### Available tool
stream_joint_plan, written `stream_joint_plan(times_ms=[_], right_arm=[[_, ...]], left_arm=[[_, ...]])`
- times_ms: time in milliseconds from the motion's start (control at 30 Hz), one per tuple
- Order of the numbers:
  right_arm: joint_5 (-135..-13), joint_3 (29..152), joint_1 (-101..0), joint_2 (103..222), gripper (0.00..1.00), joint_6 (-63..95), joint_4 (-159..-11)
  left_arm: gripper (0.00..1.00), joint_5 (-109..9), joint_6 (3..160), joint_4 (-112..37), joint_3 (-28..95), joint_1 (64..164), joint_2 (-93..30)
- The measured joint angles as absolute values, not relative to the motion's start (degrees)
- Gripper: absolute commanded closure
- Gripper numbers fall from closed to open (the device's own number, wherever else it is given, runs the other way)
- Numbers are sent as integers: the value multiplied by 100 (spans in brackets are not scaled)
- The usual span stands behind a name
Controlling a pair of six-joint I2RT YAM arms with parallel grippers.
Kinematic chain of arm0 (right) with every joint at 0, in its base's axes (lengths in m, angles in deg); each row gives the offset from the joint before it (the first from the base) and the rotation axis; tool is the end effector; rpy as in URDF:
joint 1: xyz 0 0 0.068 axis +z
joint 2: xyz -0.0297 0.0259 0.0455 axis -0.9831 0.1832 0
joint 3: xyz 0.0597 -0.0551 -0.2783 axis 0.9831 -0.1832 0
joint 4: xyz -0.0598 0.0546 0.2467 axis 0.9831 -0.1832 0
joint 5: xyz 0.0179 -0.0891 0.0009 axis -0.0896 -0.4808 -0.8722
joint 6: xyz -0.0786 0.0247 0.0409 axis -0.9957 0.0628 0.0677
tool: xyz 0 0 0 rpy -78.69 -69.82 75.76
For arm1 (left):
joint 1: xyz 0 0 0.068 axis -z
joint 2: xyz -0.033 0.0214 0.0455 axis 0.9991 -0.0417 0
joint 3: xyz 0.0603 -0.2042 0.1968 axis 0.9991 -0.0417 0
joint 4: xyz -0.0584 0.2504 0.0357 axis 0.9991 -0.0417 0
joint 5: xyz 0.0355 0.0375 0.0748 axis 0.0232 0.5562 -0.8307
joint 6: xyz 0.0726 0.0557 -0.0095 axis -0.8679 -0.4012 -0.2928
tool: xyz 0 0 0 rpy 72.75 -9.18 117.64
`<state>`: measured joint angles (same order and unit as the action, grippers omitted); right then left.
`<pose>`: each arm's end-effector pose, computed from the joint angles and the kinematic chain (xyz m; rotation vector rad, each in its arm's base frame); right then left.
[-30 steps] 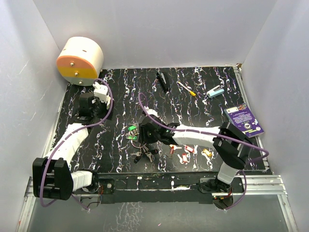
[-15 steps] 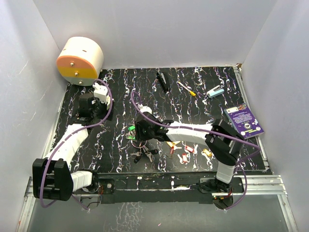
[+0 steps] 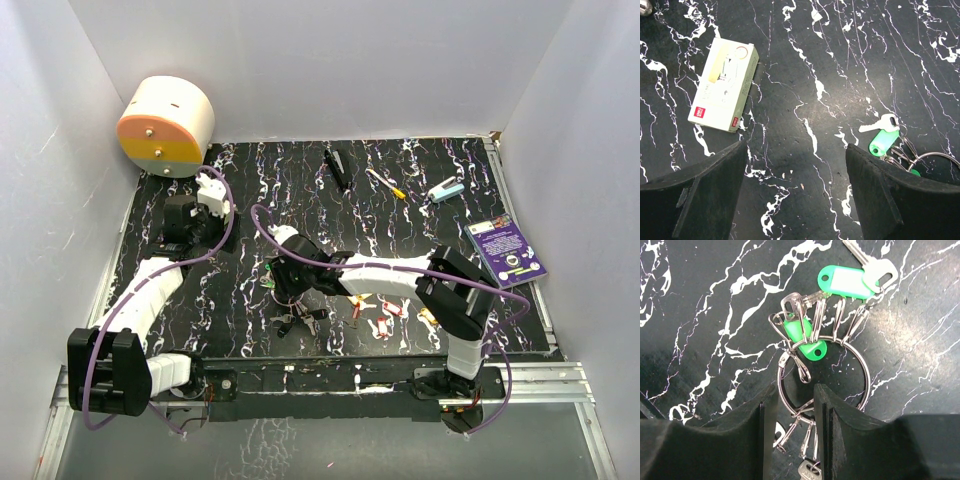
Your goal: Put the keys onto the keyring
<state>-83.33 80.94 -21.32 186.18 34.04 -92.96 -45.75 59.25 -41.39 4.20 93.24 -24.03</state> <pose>0.2262 0.3604 0.1640 -0.7062 2.3986 0.6232 0.2953 -0.0471 0.2536 0.4231 1.9964 -0.1685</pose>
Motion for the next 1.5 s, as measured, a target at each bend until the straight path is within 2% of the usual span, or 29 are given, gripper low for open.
stream_joint_plan(times_ms=[700,1133,1400,1500], right_arm=[[-8315,7871,-2132,18806,62,2648,-8794],[-8143,7897,-2132,19072,72,2563,-8468],[-8173,7919,-2204,19118,92,2596,-8420],[-8217,7919,-2298,19118,92,2648,-8437]], left_arm=[[23,-4494,5831,-4242,420,9322,-2381],[23,-4505,5796,-4250,396,9298,-2366],[23,-4518,5796,-4252,354,9298,-2366],[23,-4518,5796,-4252,354,9298,-2366]])
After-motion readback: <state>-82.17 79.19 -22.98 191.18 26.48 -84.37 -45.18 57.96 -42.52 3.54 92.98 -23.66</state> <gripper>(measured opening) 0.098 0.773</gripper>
